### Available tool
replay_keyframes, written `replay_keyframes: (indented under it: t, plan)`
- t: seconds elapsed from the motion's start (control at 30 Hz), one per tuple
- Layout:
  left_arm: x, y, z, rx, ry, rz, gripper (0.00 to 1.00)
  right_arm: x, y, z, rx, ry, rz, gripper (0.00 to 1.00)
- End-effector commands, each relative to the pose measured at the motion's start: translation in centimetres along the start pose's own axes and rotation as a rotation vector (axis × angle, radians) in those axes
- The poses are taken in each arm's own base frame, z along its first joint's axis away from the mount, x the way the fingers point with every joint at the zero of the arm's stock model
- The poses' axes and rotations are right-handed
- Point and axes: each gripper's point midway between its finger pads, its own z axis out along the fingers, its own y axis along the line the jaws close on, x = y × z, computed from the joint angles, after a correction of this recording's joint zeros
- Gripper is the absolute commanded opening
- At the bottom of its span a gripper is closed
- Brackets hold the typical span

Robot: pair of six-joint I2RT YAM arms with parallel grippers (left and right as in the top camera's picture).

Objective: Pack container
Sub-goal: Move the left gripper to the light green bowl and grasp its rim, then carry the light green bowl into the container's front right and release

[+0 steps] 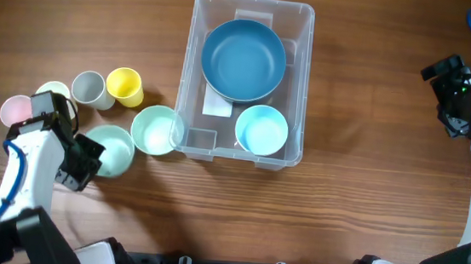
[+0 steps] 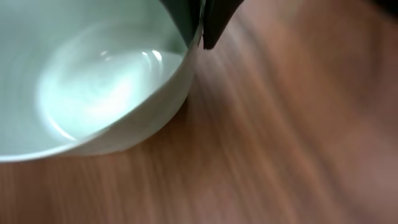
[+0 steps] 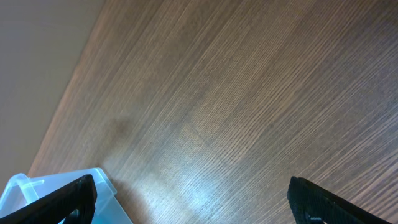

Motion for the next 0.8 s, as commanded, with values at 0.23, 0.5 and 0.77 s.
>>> replay_keyframes:
  t: [0.23, 0.5, 0.77]
  plan:
    - [1.1, -3.1, -15.7, 0.395, -0.267, 0.194, 0.04, 0.0, 0.2, 0.1, -0.006, 0.007, 0.01, 1.0]
    - [7.6, -14.5, -21.7, 0.773, -0.295, 0.628, 0.04, 0.0, 0.2, 0.1, -0.006, 0.007, 0.01, 1.0]
    - [20.4, -23.4, -12.0, 0.679, -0.054, 1.057, 0.04, 0.0, 0.2, 0.1, -0.006, 0.007, 0.01, 0.99]
